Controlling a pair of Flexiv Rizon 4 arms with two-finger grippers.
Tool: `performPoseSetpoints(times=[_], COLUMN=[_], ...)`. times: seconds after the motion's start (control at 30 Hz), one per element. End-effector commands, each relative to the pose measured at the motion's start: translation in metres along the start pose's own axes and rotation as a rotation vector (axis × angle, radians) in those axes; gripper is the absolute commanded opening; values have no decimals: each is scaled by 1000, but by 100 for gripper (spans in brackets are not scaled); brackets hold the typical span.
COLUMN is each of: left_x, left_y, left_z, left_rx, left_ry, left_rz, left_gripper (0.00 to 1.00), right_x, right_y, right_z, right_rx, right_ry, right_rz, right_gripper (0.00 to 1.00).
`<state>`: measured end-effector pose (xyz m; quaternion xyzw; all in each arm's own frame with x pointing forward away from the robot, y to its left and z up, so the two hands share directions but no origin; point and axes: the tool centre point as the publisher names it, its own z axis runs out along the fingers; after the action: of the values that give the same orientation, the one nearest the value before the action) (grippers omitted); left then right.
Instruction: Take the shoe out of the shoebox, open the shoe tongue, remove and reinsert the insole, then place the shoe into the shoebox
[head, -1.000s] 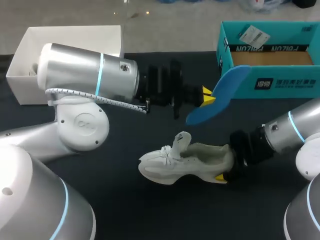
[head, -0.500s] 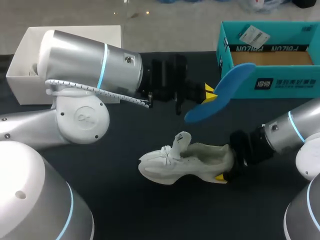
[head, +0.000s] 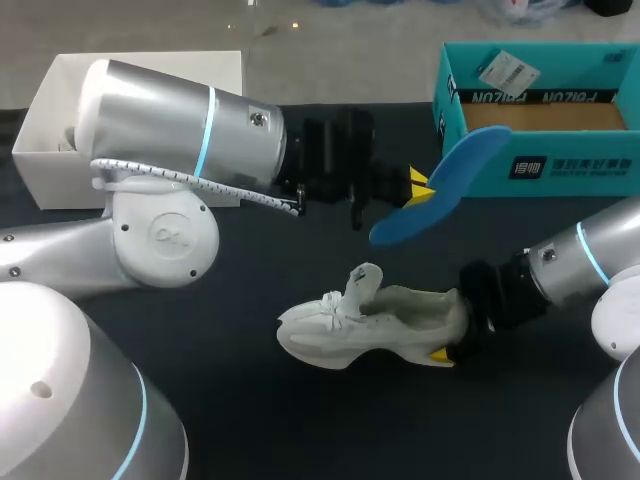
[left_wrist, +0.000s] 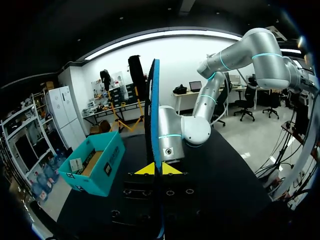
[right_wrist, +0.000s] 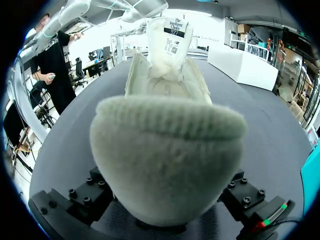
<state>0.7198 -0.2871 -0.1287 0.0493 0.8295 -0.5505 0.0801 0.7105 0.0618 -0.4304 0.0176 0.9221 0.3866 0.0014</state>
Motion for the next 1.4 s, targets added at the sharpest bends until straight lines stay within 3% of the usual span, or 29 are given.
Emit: performPoseSetpoints(times=[0.03,0.2,0.4,0.77,1.1,1.33,1.4], left_x=[0,20,38,59,84,95,101], left_y=[-2,-25,-53,-75,-111,-138,-142], left_z=[3,-16,-37,-72,-77,-79,-79], left_rx=[-6,94,144,262,260,406,406], left_ry=[-3,23,87,200,283,221,223], left_rz=[-1,-78,-151,-287,-441,-532,-555], left_gripper=[0,0,0,0,0,0,0], right_x=[0,0,0,0,0,0,0], right_y=[0,0,0,0,0,0,0], right_z=[2,2,2,2,2,2,2], right_rx=[3,3,3,3,3,3,3], right_ry=[-1,-1,-1,-1,-1,-1,-1], right_rz=[0,0,0,0,0,0,0], right_gripper=[0,0,0,0,0,0,0])
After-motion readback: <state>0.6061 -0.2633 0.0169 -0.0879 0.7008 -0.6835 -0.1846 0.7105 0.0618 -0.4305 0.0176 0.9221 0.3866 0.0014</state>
